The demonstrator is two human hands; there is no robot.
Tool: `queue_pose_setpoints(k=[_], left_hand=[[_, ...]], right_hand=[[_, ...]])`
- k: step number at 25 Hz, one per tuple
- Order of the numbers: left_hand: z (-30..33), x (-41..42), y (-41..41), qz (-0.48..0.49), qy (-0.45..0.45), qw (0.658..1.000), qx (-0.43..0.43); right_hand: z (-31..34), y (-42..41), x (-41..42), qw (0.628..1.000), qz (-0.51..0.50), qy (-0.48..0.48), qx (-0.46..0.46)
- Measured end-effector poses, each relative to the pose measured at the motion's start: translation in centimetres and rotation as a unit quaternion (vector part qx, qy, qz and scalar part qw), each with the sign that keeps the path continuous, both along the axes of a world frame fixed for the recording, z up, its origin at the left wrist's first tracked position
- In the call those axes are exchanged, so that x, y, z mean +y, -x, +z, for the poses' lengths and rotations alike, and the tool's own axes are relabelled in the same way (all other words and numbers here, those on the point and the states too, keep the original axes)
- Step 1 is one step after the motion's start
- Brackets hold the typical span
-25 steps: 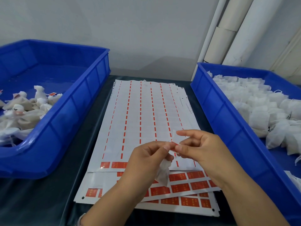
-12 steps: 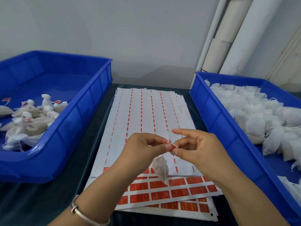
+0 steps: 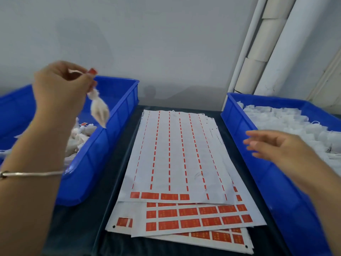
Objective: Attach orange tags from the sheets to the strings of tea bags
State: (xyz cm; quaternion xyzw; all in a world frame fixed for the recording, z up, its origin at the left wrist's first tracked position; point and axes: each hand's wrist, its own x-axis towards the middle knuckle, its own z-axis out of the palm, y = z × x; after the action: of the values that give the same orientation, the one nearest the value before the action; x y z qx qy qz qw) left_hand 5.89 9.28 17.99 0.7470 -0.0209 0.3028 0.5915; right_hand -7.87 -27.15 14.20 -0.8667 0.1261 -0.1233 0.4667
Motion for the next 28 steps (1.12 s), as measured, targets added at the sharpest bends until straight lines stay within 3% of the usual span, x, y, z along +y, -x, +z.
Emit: queue_pose_setpoints(k=[3, 6, 11, 13, 15, 16, 18, 20, 25, 28], left_hand=[[-2.4, 3.1, -3.1, 0.105, -0.108, 0.987, 0.053], [-5.8, 2.9, -3.7, 0.141, -0.098, 0.979, 0.107], [-6.9, -3.6, 0.4, 0.056, -0.18, 0.977, 0.098], [-7.5, -7.1, 2.5, -0.007, -0.257, 0.963, 0.084], [-9.2, -10.5, 4.1, -0.102, -0.302, 0.941, 0.117], [-10.2, -12.0, 4.8, -0.144, -0.318, 0.927, 0.138], [-12.4, -14.3, 5.9, -0.196, -0.341, 0.904, 0.167], [-14.1, -15.8, 6.7, -0.225, -0.34, 0.892, 0.193], [-15.3, -16.8, 6.8, -0.252, -0.334, 0.882, 0.215], [-15.1, -16.6, 6.7, -0.257, -0.322, 0.889, 0.198]], right_hand=[[0.9, -1.5, -5.9, 0.988, -0.118, 0.08, 0.052], [-0.6, -3.4, -11.9, 0.958, -0.176, 0.154, 0.164], [-4.5, -4.3, -16.1, 0.887, -0.085, 0.323, 0.32], [-5.5, -5.2, -16.1, 0.867, -0.052, 0.345, 0.354], [-6.1, -6.6, -15.3, 0.885, -0.044, 0.316, 0.338], [-6.3, -7.5, -14.6, 0.912, -0.049, 0.276, 0.3], [-6.4, -9.6, -13.4, 0.963, -0.089, 0.143, 0.208], [-6.5, -11.2, -12.7, 0.975, -0.162, 0.023, 0.147], [-5.6, -12.0, -13.2, 0.953, -0.243, 0.114, 0.139], [-3.3, -11.3, -13.7, 0.955, -0.268, 0.12, 0.037]])
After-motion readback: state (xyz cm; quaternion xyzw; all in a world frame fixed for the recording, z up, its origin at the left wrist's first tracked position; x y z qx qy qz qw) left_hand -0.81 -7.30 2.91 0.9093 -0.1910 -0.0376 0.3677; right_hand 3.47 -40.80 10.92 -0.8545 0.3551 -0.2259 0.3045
